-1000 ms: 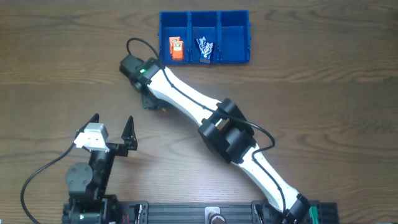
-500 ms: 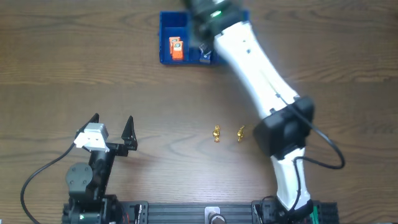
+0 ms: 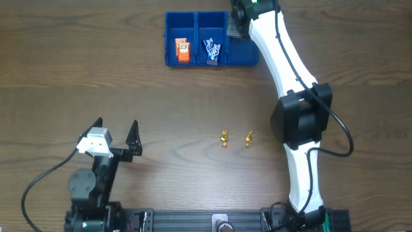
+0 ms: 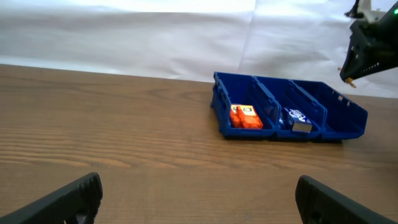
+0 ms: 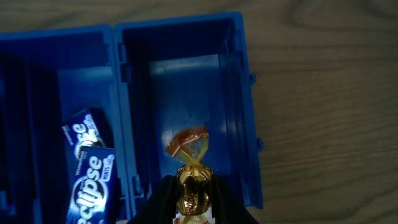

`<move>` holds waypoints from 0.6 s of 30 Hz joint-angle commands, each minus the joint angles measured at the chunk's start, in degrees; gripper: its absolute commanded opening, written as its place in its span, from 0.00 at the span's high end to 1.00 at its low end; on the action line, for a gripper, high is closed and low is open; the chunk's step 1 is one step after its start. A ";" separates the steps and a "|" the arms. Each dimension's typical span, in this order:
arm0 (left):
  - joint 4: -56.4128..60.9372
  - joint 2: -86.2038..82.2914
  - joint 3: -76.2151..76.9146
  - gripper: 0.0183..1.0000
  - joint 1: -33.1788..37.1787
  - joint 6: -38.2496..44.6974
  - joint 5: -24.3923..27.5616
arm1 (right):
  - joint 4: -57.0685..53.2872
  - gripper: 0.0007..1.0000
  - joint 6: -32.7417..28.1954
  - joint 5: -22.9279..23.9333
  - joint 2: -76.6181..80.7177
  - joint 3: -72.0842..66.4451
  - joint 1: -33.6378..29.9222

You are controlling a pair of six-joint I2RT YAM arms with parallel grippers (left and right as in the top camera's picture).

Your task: Sort Candies Into Trays

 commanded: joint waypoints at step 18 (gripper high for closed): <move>-1.79 -0.35 -1.14 0.00 0.24 0.39 1.05 | -3.15 0.29 -2.38 -3.50 -9.29 -3.56 0.90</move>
